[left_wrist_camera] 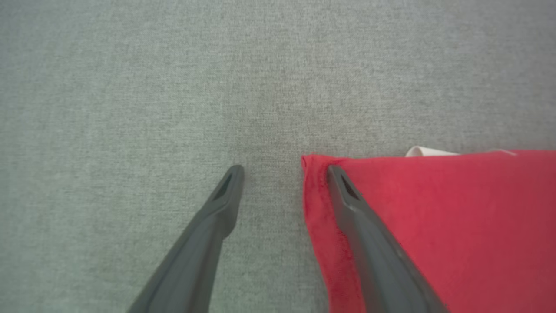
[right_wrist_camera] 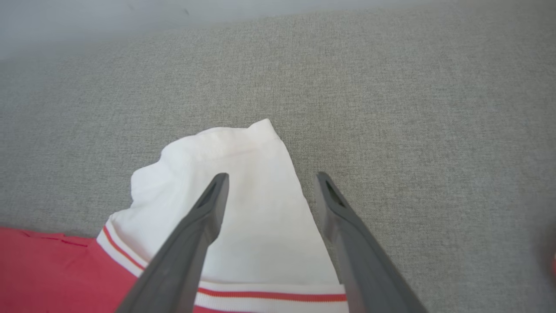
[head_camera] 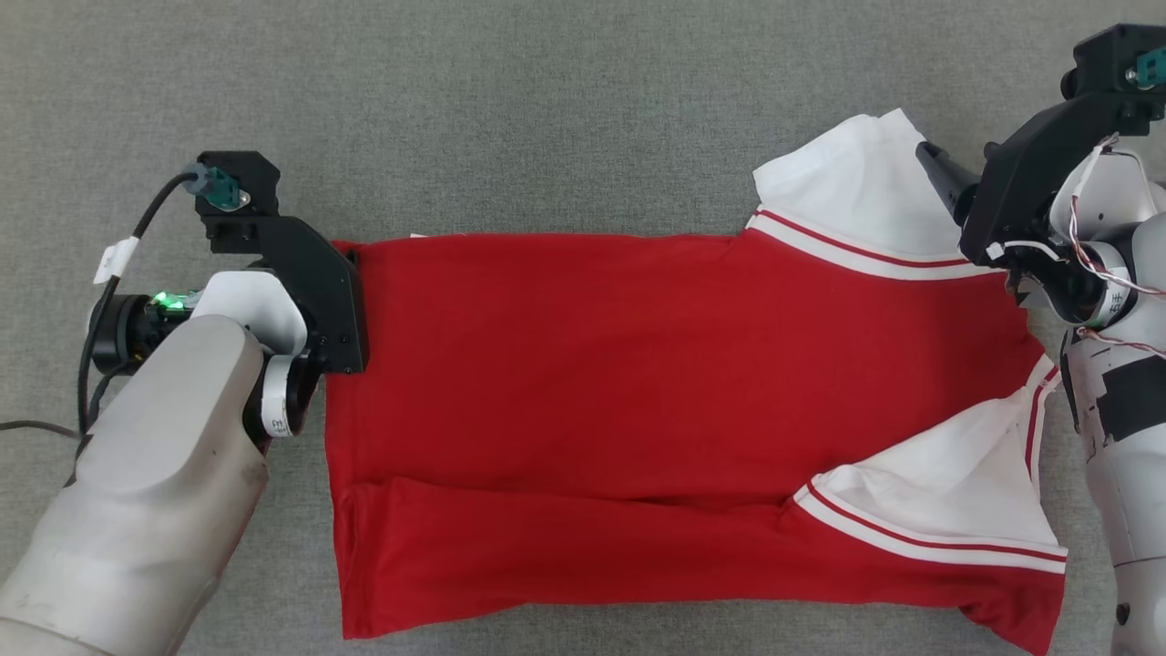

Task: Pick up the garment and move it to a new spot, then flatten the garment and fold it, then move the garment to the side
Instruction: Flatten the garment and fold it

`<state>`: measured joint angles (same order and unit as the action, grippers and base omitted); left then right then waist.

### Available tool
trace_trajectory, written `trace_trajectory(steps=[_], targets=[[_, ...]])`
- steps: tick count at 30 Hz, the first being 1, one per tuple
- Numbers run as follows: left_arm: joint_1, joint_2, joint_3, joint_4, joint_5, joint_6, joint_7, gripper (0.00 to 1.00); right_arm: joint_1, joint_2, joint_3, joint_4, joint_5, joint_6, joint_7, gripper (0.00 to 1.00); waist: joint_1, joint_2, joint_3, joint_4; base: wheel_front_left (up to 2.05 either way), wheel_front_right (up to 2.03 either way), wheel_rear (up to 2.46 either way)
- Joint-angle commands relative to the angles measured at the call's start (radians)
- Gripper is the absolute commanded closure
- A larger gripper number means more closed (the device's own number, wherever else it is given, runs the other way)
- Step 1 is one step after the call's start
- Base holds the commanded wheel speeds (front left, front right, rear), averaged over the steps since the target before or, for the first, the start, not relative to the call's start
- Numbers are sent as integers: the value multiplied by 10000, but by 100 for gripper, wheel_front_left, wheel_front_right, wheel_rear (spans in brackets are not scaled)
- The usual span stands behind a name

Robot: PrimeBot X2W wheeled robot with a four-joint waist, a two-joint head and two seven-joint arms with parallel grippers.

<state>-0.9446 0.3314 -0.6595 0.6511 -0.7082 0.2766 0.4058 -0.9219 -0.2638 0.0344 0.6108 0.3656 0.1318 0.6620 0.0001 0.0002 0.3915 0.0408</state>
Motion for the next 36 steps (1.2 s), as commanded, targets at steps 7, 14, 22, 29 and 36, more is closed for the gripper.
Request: trace_trajectory(steps=[7,14,22,29,36], targets=[[17,12,-53,510,-193,-258,233,100,-594,-183,408,558,151,-22,-8,0,-1,-2,194,-6,0,0,0],[-445,54,32,477,-303,-435,297,100,-1415,-501,713,1431,-83,-22,-155,0,-1,-2,686,186,0,0,0],[-819,-269,-77,210,-273,-571,108,100,-1959,-716,1118,2291,17,-22,-249,0,-1,-2,1076,550,0,0,0],[-884,-387,-121,147,-285,-632,-20,100,-2032,-808,1905,2669,127,-22,156,100,-1,-2,1267,576,0,0,0],[-924,-462,126,97,-174,-492,-1149,100,-2545,-1140,1877,2492,-257,-25,-2215,100,-1,-2,1108,435,0,0,0]])
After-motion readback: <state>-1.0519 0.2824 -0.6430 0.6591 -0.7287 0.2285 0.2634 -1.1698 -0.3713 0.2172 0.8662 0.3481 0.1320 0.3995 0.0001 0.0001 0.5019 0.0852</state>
